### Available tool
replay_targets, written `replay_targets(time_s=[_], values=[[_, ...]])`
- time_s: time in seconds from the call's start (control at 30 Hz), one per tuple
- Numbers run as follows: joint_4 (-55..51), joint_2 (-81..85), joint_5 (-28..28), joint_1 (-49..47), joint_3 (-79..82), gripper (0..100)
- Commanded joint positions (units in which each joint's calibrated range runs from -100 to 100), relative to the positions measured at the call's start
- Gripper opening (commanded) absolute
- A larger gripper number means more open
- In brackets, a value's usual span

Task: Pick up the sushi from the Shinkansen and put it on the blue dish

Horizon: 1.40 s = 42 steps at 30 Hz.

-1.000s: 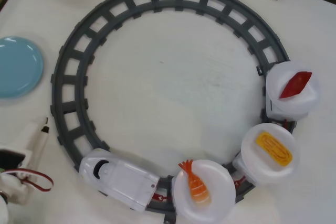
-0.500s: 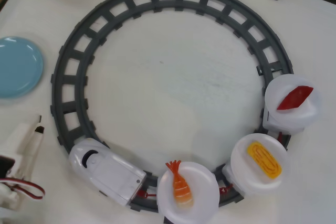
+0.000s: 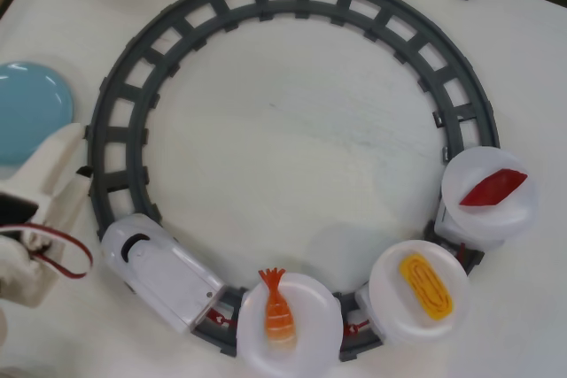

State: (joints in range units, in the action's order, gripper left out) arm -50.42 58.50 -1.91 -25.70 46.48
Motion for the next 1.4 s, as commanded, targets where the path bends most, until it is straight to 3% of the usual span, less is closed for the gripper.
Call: replay_targets(time_s=[0.0,0.4,0.73,1.17,1.37], values=[[-3.7,-7.1,0.1,1.1,-9.3,22],[-32.7,-39.5,6.4,18.5,-45.6,22],[-42.1,-51.0,9.2,20.9,-55.1,22],[-48.7,-50.8,5.8,28.7,-49.6,21],[-48.6,-50.8,-2.9,26.5,-48.3,22]])
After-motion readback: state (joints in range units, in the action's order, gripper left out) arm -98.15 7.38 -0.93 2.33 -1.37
